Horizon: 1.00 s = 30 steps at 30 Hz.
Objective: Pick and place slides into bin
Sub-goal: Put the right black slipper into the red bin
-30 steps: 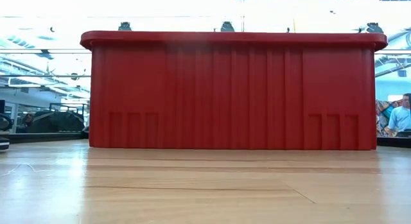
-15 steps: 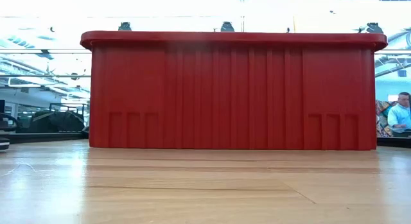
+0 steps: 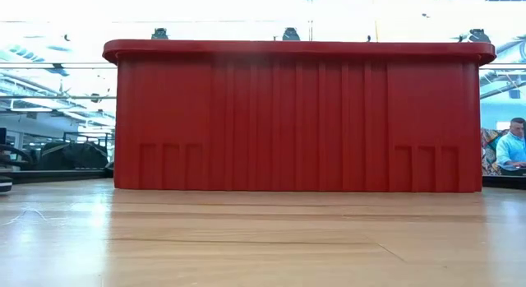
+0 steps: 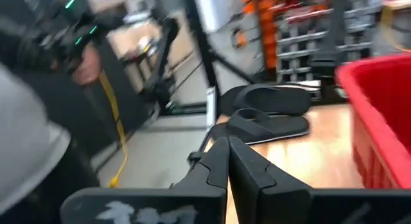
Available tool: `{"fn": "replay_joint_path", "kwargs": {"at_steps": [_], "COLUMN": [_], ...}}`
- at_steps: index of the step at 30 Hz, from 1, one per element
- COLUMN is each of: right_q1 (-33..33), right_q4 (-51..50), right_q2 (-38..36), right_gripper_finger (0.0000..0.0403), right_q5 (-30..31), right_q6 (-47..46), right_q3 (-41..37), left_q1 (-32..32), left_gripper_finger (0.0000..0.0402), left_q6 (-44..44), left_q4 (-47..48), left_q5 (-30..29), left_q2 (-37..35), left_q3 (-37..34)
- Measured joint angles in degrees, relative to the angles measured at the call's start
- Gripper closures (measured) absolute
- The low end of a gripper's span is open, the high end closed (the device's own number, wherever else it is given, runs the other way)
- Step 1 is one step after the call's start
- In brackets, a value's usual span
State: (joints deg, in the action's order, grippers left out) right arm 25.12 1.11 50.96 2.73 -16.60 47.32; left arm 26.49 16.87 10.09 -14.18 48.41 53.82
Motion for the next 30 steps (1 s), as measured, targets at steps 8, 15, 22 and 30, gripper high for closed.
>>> {"fn": "replay_joint_path", "kwargs": {"at_steps": [8,15,22,30], "right_q1": [2.4,4.3,4.6,4.6], "right_q4": [11.7,13.6,11.3,6.3], "right_q2": [-3.6,-3.6,-6.5,-13.3], "right_gripper_finger": [0.0403,0.0403,0.0403,0.0403], "right_q5": [13.6,25.7,23.9,24.2], "right_q6": [-0.9,1.3,1.3,7.2], "right_q3": [-10.5,-10.6,-10.6,-10.6], "left_q1": [5.2,10.7,15.8,18.3], "left_gripper_finger": [0.0401,0.0401,0.0367,0.0278], "left_q6": [6.9,20.9,35.5,49.0], "left_q4": [11.1,26.8,29.8,33.8], "left_q5": [1.9,6.7,13.7,14.2], "left_q2": [-0.7,1.5,8.3,18.8], "left_q3": [0.0,0.0,0.0,0.0]}}
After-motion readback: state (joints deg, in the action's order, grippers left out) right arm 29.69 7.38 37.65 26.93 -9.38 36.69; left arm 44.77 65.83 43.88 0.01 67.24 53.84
